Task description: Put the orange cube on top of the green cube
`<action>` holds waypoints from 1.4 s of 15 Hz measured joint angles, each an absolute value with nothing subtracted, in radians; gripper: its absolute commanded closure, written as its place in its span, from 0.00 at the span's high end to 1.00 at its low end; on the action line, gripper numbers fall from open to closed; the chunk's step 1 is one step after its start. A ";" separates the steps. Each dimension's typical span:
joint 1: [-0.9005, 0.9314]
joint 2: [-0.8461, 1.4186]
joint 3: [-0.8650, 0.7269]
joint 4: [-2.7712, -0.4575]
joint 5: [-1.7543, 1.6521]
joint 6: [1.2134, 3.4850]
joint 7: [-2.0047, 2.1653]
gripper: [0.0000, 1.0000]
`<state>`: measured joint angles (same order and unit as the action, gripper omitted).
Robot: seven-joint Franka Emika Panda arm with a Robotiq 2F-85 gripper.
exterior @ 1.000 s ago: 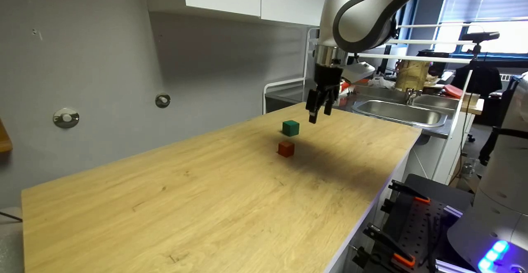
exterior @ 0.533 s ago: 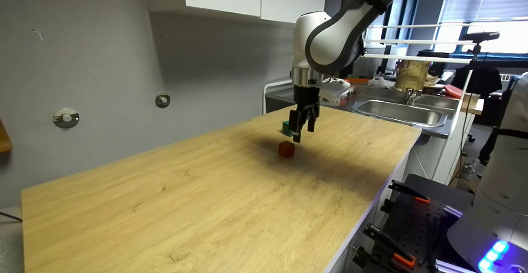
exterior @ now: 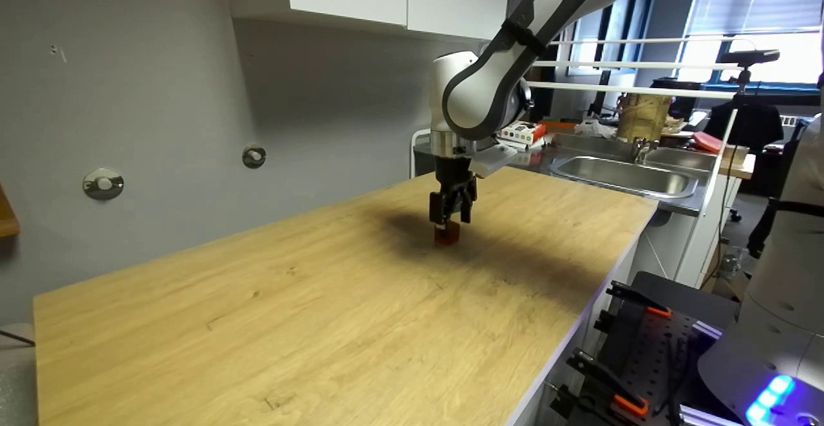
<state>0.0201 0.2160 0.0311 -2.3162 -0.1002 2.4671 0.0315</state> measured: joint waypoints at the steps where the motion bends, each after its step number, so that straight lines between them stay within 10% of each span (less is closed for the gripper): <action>1: 0.020 0.238 0.030 -2.297 -0.100 2.467 0.032 0.60; 6: 0.021 0.309 0.026 -2.218 -0.100 2.467 0.032 0.20; 21: -0.051 0.281 -0.080 -1.994 -0.104 2.426 0.032 0.19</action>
